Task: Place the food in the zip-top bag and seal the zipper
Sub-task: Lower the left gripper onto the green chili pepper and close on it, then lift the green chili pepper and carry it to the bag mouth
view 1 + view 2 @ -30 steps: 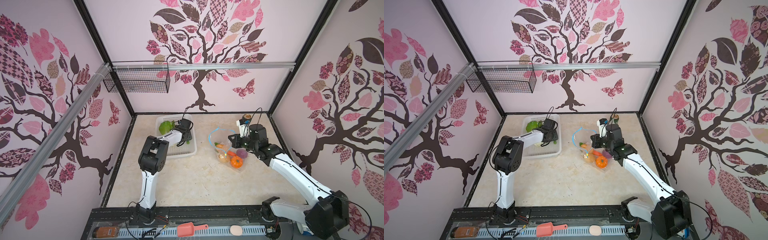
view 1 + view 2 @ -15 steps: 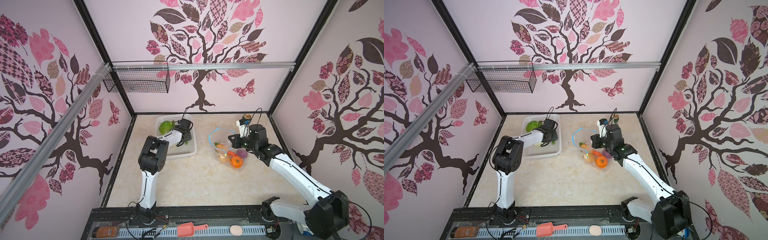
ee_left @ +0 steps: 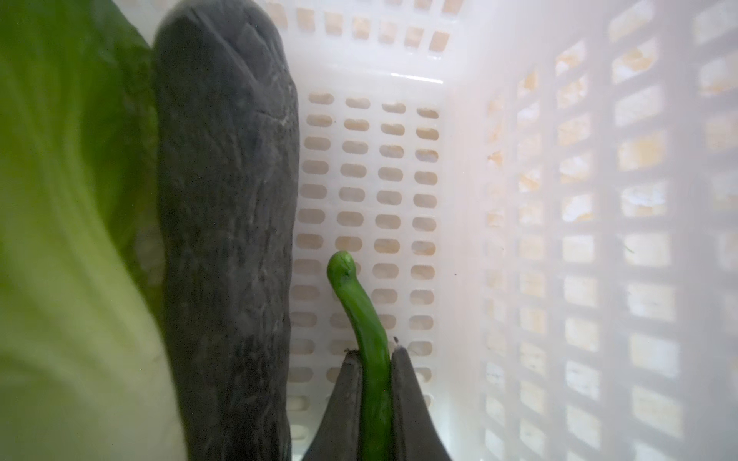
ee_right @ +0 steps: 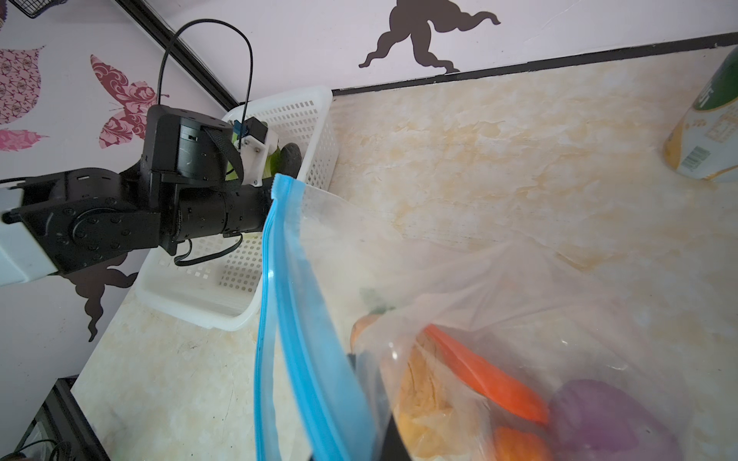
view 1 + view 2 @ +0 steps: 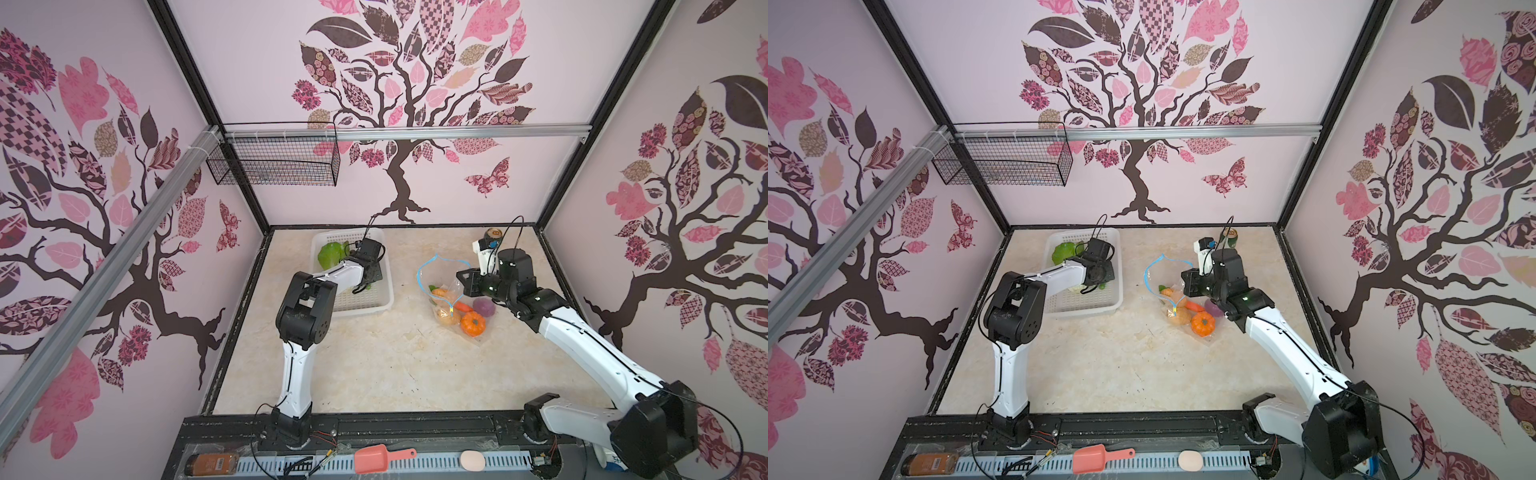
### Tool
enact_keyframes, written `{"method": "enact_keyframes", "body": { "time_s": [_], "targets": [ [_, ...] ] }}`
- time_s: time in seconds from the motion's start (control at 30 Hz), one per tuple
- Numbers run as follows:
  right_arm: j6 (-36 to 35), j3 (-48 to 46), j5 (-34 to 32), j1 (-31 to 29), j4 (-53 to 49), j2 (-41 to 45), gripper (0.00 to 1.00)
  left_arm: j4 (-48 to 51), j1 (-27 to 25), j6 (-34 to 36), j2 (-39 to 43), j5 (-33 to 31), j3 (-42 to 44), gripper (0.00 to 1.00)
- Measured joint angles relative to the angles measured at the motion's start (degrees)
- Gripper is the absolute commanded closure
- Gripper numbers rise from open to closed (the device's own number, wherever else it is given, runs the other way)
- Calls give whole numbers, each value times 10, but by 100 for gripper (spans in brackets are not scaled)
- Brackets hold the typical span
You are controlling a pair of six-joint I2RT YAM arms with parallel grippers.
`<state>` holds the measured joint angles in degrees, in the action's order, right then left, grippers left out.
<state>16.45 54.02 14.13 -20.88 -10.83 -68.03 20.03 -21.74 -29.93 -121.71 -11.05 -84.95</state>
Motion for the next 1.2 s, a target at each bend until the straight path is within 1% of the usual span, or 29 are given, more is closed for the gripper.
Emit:
{"method": "enact_keyframes", "body": {
  "time_s": [0.17, 0.37, 0.63, 0.83, 1.0, 1.2],
  "targets": [
    [0, 0, 0, 0, 0, 0, 100, -3, 0, 0, 38, 9, 14, 88],
    [0, 0, 0, 0, 0, 0, 100, -26, 0, 4, 130, 28, 28, 88],
    [0, 0, 0, 0, 1, 0, 100, -77, -7, 6, 235, 82, 60, 87],
    [0, -1, 0, 0, 3, 0, 100, -133, -38, 4, 282, 148, 99, 86],
    [0, -1, 0, 0, 4, 0, 100, -202, -69, -2, 303, 236, 123, 86],
    [0, -1, 0, 0, 4, 0, 100, -316, -89, -26, 309, 336, 154, 86]
  ]
}}
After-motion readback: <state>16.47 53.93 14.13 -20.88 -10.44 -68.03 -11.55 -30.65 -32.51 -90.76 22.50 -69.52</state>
